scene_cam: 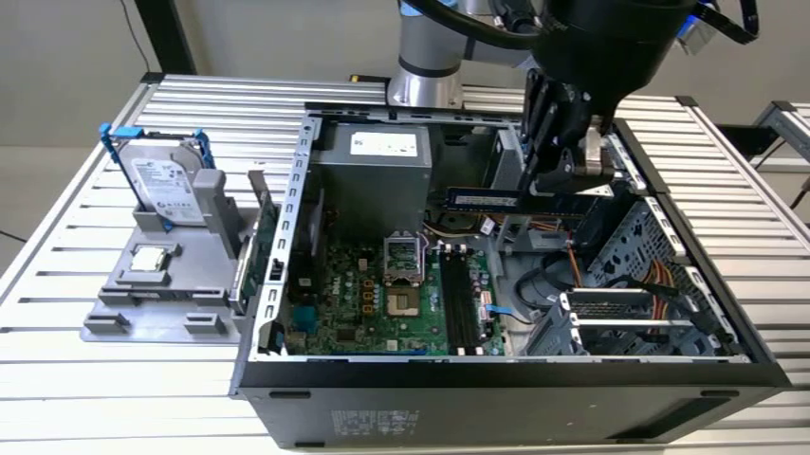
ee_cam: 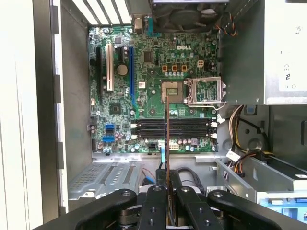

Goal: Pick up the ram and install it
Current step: 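Pick up the ram and move it above insertion slot, then insert the ram into the slot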

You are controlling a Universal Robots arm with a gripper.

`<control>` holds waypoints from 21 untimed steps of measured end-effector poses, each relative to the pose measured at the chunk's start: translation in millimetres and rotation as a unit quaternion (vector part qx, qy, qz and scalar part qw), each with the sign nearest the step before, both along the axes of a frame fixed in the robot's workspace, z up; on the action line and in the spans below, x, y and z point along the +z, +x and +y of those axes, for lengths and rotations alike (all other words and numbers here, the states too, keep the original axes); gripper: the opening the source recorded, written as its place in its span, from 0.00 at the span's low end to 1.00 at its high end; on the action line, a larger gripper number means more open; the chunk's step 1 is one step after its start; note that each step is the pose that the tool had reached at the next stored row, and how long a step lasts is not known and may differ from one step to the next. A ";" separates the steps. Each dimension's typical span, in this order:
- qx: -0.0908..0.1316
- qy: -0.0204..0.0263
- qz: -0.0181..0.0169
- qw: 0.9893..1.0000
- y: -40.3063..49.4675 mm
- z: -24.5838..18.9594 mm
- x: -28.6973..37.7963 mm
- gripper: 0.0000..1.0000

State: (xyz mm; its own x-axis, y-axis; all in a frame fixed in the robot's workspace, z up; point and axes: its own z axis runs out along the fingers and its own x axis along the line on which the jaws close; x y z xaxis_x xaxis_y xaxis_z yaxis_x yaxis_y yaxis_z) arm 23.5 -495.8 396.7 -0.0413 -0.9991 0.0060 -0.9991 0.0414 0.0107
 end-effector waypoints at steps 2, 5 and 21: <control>0.000 0.000 0.000 1.000 1.3 0.0 0.0 0.00; 0.000 0.000 0.000 1.000 3.4 0.0 0.0 0.00; 0.000 -0.001 0.000 1.000 6.5 0.0 0.0 0.00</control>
